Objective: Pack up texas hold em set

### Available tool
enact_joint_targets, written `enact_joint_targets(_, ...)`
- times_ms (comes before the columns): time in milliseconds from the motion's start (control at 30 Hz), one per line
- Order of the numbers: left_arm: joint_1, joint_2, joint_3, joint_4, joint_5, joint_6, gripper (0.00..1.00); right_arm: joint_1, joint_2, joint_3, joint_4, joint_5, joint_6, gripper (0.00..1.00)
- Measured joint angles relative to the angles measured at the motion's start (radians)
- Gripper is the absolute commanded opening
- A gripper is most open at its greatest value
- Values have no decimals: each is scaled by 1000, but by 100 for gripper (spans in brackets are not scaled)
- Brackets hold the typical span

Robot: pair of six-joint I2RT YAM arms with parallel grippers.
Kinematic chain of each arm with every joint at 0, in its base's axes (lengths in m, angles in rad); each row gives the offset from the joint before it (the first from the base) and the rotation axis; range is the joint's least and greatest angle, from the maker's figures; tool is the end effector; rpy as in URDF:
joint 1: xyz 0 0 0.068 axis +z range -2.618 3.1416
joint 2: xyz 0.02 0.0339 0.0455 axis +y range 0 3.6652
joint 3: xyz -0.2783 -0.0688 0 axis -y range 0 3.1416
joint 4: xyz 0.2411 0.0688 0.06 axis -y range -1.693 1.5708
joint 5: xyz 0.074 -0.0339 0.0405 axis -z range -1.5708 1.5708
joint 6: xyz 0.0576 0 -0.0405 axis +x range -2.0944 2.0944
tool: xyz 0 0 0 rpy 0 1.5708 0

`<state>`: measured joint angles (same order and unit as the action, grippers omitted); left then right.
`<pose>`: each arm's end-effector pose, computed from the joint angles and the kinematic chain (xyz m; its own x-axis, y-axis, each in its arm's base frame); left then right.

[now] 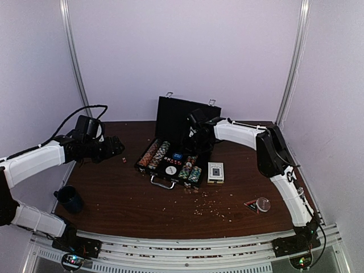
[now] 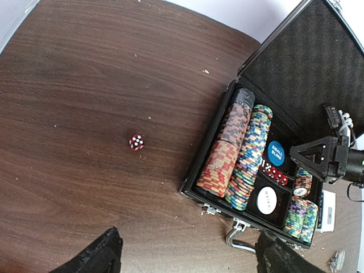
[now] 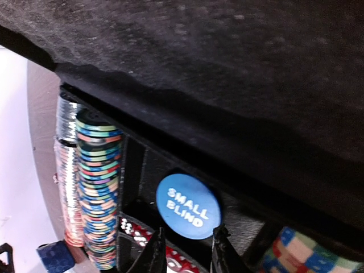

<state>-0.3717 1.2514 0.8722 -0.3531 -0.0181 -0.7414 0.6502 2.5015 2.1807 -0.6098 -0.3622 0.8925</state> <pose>0.2581 -0.0995 0.2562 -0.6962 -0.4533 -0.5566 -0.1621 0.8546 -0.4933 0.4392 0.3597 0.1581 -0.9725 0.1752 -0.1536 0.0361 0.7647 0.6434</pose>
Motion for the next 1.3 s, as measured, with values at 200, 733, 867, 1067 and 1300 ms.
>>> enact_joint_targets(200, 0, -2, 0, -16, -1, 10, 84, 0, -8, 5, -37, 56, -38, 29)
enact_joint_targets(733, 2, 156, 72, -83, 10, -2, 87, -11, -420, -384, 30, 179, -85, 49)
enact_joint_targets(867, 18, 259, 119, -84, 34, 2, 87, -28, -639, -614, 85, 207, -75, 49)
enact_joint_targets(1067, 43, 418, 236, -82, 35, -2, 86, -144, -802, -812, 109, 214, -128, 52)
enact_joint_targets(1300, 46, 570, 332, -87, -17, -51, 77, -267, -861, -830, 64, 274, -293, 52)
